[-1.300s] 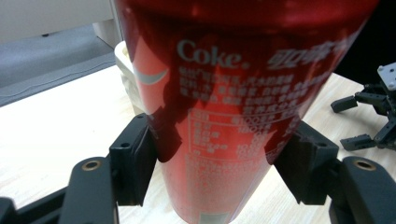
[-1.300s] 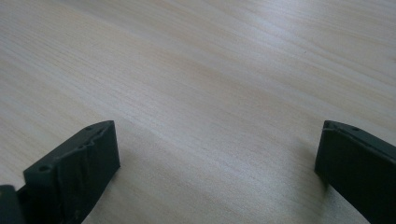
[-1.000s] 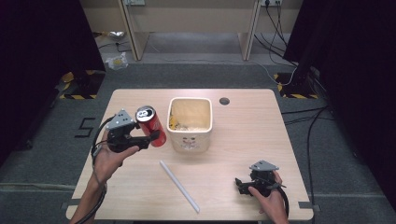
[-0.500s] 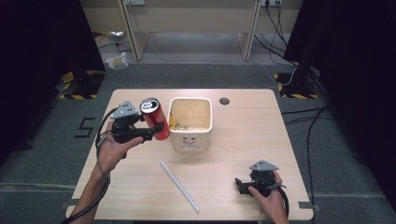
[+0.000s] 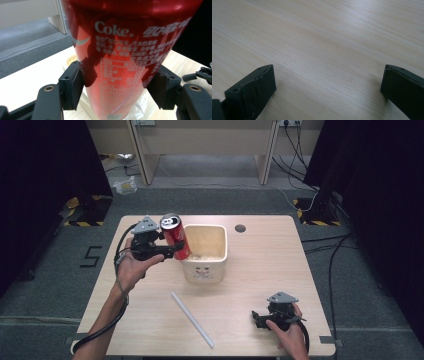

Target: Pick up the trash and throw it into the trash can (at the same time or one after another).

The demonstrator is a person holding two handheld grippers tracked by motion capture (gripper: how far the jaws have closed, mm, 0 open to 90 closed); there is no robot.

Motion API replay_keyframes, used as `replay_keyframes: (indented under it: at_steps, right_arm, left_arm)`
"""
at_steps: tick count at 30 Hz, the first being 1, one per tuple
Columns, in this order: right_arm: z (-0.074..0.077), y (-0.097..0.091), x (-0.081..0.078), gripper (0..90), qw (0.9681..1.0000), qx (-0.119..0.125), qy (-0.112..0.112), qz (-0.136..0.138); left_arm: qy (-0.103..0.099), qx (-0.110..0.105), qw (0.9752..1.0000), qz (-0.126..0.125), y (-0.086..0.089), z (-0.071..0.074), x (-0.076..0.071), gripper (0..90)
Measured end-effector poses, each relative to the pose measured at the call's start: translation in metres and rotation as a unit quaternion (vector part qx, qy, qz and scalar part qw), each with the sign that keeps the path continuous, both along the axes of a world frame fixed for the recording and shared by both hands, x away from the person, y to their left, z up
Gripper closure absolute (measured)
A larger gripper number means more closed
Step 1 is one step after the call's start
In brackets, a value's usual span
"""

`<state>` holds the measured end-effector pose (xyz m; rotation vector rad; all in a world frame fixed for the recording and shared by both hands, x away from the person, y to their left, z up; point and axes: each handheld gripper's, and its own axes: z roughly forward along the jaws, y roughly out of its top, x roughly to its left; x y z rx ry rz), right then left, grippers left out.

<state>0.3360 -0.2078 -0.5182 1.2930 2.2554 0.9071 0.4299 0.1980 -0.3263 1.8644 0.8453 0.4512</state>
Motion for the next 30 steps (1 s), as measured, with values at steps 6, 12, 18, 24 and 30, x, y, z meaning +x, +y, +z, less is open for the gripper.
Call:
replay_keyframes:
  at_steps: [6,12,18,24,30]
  right_arm:
    - [0.000,0.000,0.000,0.0,1.0000,0.000,0.001,-0.001]
    - [0.000,0.000,0.000,0.0,1.0000,0.001,0.002,-0.001]
    - [0.000,0.000,0.000,0.0,1.0000,0.001,0.002,-0.001]
    - [0.000,0.000,0.000,0.0,1.0000,0.001,0.003,-0.001]
    - [0.000,0.000,0.000,0.0,1.0000,0.001,0.003,-0.001]
  left_arm:
    - [0.002,0.001,1.0000,0.001,-0.012,-0.002,0.012,34.5]
    - [0.008,0.007,0.9999,0.000,-0.024,-0.006,0.024,34.5]
    - [0.012,0.010,0.9999,-0.002,-0.032,-0.013,0.031,34.4]
    - [0.014,0.021,0.9997,0.000,-0.037,-0.019,0.036,34.3]
    - [0.016,0.023,0.9996,0.003,-0.039,-0.026,0.041,34.2]
